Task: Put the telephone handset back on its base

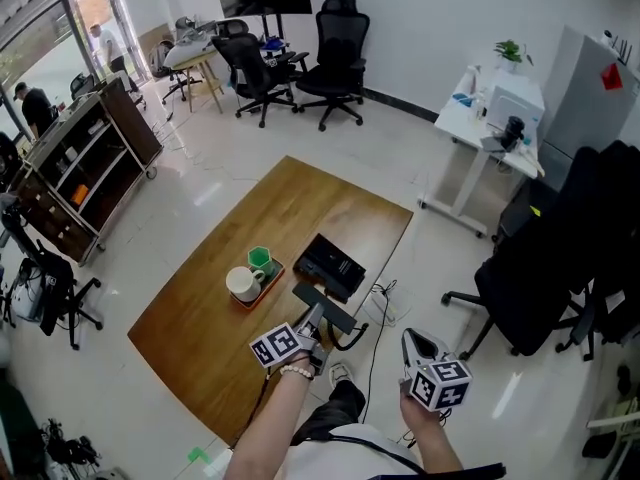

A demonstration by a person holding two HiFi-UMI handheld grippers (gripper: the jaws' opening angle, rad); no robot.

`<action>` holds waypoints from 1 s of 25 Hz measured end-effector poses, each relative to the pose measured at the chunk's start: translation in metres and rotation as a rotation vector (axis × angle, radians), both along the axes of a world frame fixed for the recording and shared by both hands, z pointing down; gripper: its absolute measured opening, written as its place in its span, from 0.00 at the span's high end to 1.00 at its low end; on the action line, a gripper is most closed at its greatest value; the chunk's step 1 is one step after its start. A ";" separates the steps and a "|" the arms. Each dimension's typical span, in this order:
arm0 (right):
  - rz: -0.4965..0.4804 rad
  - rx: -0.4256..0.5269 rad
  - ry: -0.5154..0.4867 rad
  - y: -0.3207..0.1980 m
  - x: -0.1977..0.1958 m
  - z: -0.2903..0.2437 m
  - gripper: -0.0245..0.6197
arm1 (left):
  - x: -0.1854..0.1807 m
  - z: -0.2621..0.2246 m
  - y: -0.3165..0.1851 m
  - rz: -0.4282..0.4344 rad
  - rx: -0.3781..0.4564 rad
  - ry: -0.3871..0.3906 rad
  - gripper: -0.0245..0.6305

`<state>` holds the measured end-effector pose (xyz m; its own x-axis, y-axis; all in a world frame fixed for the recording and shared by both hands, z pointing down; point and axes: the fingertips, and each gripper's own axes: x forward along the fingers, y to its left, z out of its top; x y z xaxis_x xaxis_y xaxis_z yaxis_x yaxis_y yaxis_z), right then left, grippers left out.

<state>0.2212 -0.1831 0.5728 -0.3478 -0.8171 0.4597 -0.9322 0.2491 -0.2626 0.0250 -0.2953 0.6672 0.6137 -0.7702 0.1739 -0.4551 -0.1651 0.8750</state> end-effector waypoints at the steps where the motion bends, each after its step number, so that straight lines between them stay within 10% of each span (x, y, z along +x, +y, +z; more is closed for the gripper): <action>1: -0.008 -0.001 -0.001 -0.008 -0.001 0.000 0.96 | 0.000 0.002 -0.007 0.003 0.005 0.008 0.85; 25: -0.120 -0.072 -0.013 -0.089 -0.029 0.027 0.96 | 0.006 0.052 -0.083 0.036 0.035 0.103 0.85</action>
<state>0.1924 -0.2721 0.5997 -0.4475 -0.7342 0.5106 -0.8932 0.3387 -0.2959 0.0309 -0.3778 0.7188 0.6544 -0.7517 0.0820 -0.3563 -0.2109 0.9102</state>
